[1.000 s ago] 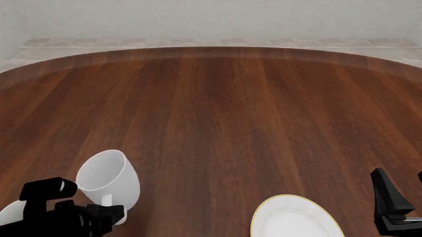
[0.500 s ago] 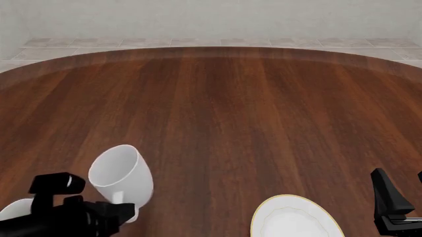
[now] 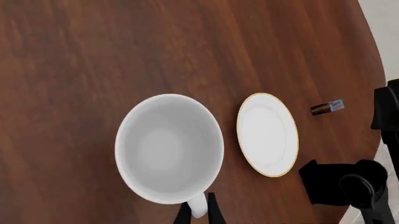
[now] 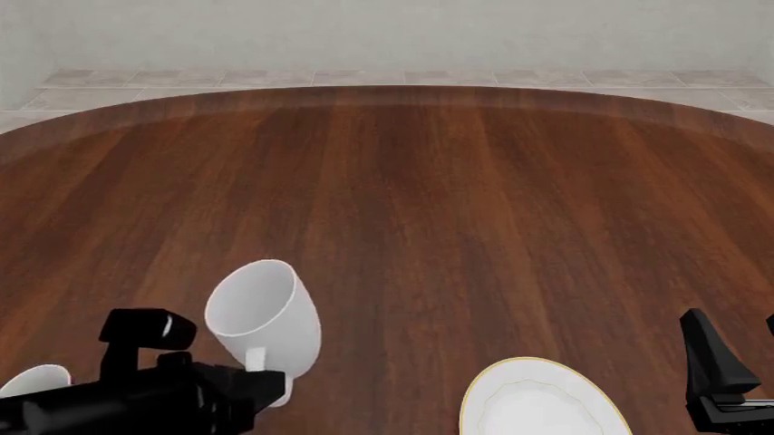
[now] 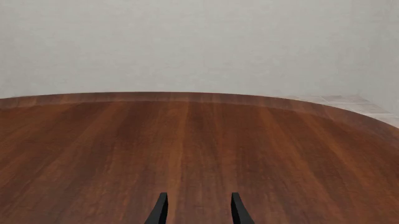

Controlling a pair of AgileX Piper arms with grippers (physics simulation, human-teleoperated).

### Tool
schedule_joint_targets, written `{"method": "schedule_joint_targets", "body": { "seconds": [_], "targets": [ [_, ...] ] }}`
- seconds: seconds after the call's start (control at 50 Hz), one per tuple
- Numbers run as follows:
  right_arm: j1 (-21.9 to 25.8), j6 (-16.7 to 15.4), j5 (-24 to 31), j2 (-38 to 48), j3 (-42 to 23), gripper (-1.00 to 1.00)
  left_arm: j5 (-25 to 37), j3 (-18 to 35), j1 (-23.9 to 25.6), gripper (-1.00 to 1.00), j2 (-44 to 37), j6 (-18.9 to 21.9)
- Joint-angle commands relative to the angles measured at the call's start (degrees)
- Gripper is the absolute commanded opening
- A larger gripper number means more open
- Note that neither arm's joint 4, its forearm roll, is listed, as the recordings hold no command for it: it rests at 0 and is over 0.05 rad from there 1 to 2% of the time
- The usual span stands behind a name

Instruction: Put the white mug on the plate.

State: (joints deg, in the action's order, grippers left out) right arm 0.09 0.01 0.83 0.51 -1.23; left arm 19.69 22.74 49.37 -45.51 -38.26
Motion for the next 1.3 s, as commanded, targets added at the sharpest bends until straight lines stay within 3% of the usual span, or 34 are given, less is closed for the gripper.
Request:
{"method": "schedule_joint_targets", "body": {
  "seconds": [0.02,0.46,0.84,1.3],
  "targets": [
    [-0.01,0.01,0.00,-0.01,0.00,1.00,-2.82,2.26,3.64,-1.00,-3.32,1.02],
    [0.00,0.00,0.00,-0.01,0.00,1.00,-6.88,4.04,7.33,-1.00,-9.14,1.92],
    [0.01,-0.02,0.00,0.00,0.00,1.00,-7.57,9.21,10.89,-1.00,-14.66,5.22],
    [0.01,0.00,0.00,-0.01,0.00,1.00,-9.86,14.29,17.88,-1.00,-22.85,6.35]
  ]
}}
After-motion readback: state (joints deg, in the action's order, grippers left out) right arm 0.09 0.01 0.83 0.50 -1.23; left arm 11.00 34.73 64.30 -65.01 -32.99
